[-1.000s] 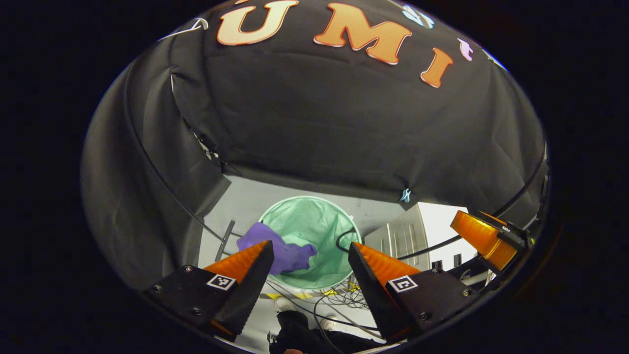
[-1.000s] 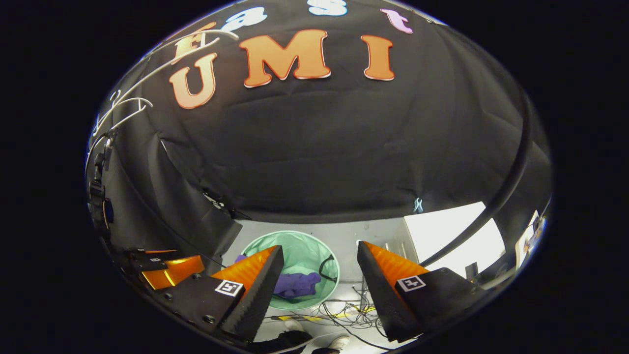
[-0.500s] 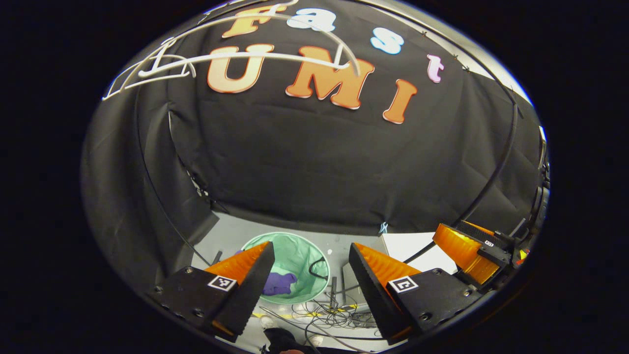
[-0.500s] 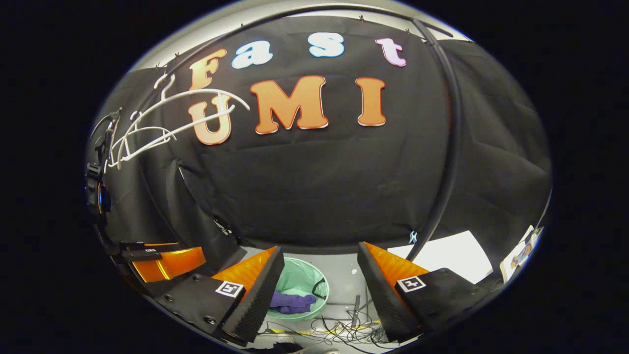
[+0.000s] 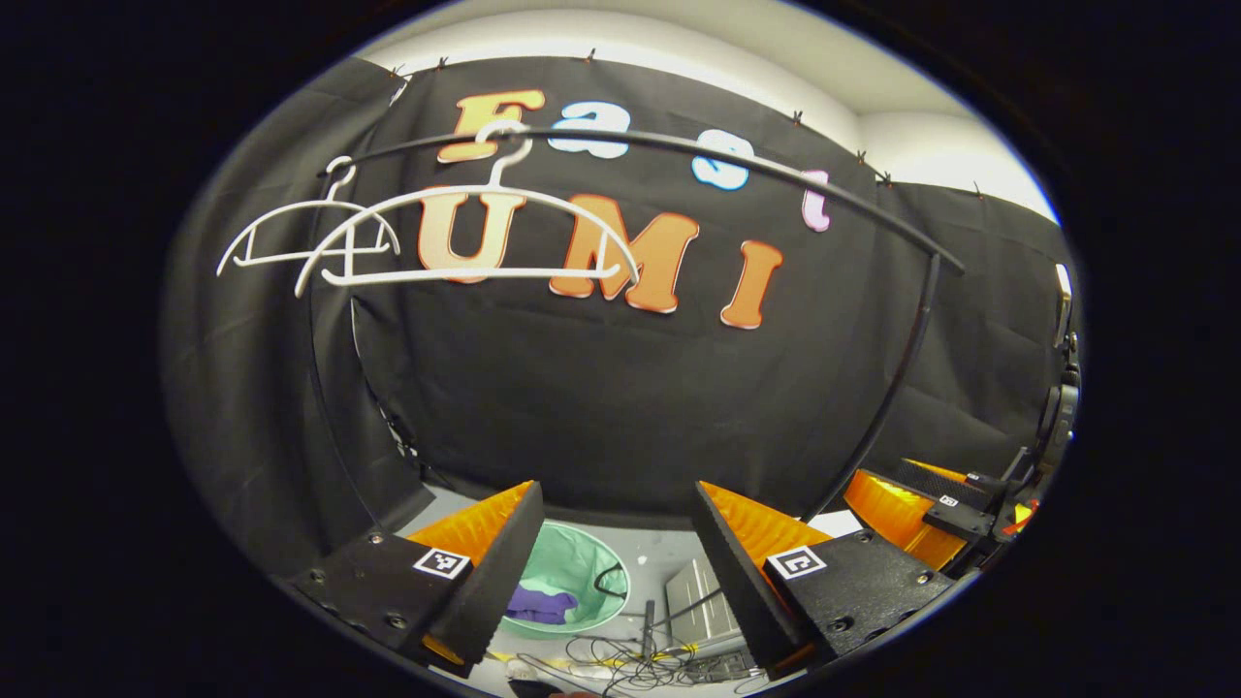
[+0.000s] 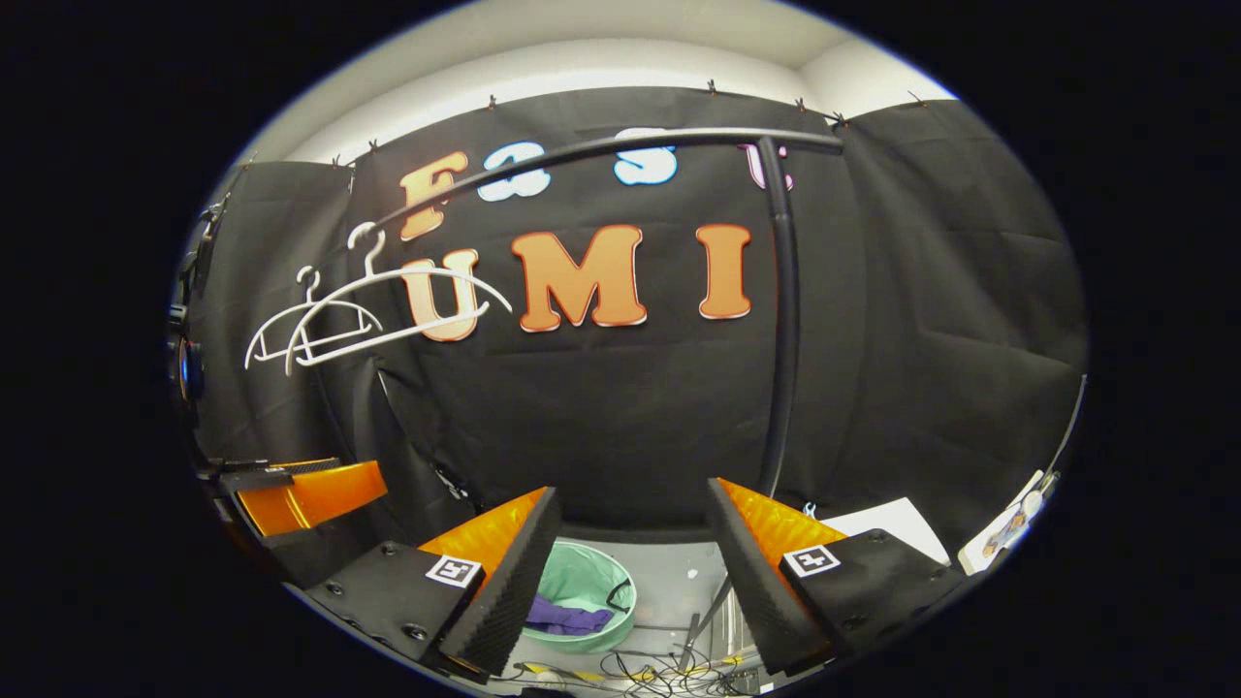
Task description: Grasp the clothes on the hanger with both hands and then place them into the laundry hamper below.
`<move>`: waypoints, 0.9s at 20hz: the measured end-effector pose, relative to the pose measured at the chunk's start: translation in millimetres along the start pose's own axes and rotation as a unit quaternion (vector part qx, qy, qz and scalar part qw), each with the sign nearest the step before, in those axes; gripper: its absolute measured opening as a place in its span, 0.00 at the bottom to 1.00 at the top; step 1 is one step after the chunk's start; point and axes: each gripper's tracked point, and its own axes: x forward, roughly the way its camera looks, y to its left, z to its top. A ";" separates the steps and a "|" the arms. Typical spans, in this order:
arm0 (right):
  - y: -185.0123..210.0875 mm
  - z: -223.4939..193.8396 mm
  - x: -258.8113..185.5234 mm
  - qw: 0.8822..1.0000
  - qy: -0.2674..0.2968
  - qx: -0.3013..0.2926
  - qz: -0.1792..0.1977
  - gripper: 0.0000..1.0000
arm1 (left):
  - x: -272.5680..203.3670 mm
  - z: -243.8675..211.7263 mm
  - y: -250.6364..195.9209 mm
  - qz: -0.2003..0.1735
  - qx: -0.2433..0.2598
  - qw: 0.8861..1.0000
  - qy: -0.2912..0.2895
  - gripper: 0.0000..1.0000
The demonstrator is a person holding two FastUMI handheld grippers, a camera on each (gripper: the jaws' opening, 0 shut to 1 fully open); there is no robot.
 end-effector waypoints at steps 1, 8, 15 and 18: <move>-2.4 7.0 -6.4 1.000 -0.010 -0.001 0.003 0.98 | -14.4 11.2 -1.7 0.002 0.004 1.000 -0.018 0.98; -19.7 48.9 -46.9 0.997 -0.071 -0.004 -0.002 0.96 | -49.7 61.0 5.3 0.030 0.029 0.994 -0.099 0.93; -10.1 73.6 -38.6 0.994 -0.108 -0.006 -0.019 0.90 | -60.4 104.9 39.2 0.045 0.042 0.986 -0.153 0.92; -1.1 80.0 -34.8 0.993 -0.118 -0.009 -0.023 1.00 | -56.0 116.7 51.3 0.039 0.034 0.984 -0.170 0.95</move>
